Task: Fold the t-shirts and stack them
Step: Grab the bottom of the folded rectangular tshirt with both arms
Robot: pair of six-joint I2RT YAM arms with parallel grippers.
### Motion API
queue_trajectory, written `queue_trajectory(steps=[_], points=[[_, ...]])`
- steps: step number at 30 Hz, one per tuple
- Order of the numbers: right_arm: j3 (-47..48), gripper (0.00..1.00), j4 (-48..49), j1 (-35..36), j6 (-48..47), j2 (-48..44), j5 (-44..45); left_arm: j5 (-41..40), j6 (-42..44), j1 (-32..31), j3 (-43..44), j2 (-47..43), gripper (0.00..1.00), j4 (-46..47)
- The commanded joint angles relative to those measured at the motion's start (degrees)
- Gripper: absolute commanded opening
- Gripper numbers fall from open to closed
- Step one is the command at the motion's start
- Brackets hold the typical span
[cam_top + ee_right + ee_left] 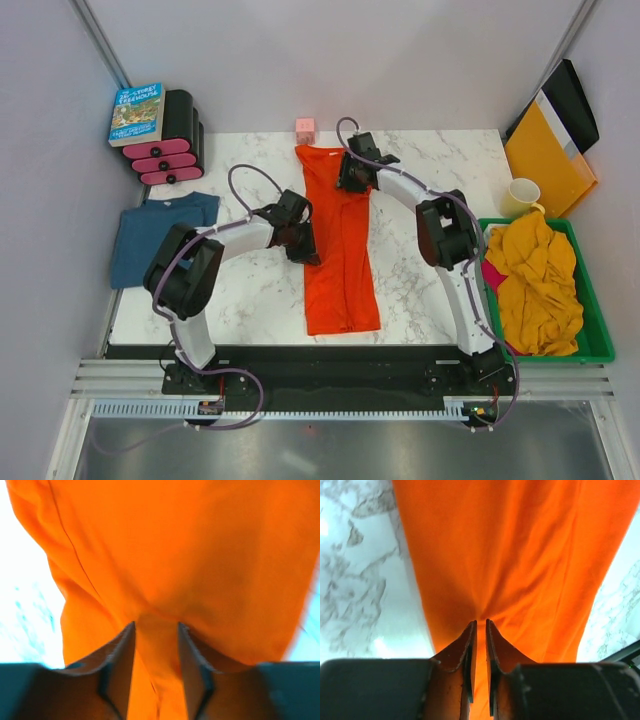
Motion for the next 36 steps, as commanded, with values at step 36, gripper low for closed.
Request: queue_trajectory(steps=[36], points=[[-77.42, 0.90, -10.77, 33.27, 14.99, -84.47, 33.07, -25.42, -17.21, -29.73, -31.80, -33.65, 0.55, 3.22]])
